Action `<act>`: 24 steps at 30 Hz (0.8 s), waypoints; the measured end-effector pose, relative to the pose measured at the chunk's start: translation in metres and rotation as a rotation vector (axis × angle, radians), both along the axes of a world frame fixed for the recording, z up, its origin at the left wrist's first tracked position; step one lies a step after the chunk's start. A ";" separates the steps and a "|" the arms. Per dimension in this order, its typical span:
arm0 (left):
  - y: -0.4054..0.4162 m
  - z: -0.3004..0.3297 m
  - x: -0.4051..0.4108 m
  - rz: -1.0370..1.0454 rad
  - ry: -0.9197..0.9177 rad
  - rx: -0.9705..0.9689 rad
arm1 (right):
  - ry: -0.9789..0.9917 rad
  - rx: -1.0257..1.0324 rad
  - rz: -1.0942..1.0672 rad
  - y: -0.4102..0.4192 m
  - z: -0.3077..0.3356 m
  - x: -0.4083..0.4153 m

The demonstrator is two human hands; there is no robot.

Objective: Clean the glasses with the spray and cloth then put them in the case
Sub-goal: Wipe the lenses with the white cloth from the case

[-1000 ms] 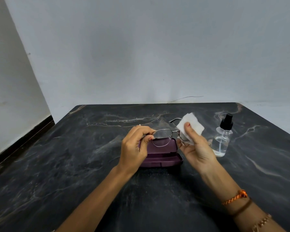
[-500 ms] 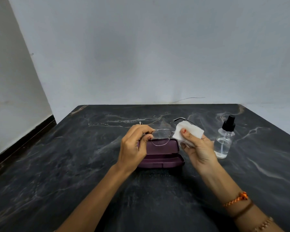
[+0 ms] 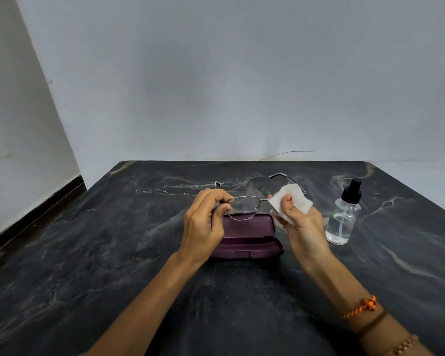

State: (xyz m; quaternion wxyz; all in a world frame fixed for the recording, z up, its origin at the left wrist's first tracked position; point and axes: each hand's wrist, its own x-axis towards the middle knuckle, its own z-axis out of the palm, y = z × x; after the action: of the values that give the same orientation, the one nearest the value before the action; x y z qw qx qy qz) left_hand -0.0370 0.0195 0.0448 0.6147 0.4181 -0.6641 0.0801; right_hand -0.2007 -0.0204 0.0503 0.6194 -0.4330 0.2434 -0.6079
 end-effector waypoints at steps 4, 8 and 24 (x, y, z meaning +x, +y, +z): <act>-0.001 0.003 0.004 0.040 0.088 0.030 | 0.167 -0.067 -0.096 -0.001 0.001 -0.003; -0.002 0.003 0.002 0.002 0.204 0.090 | 0.125 -0.030 -0.093 -0.002 0.002 -0.006; -0.008 -0.002 0.006 0.076 0.613 0.096 | -0.185 0.294 -0.010 0.004 0.007 0.030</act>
State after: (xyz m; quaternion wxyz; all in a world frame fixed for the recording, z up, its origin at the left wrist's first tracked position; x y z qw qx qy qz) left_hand -0.0307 0.0118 0.0427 0.7624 0.4760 -0.4345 -0.0583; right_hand -0.1702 -0.0160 0.0577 0.6928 -0.2788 0.2740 -0.6060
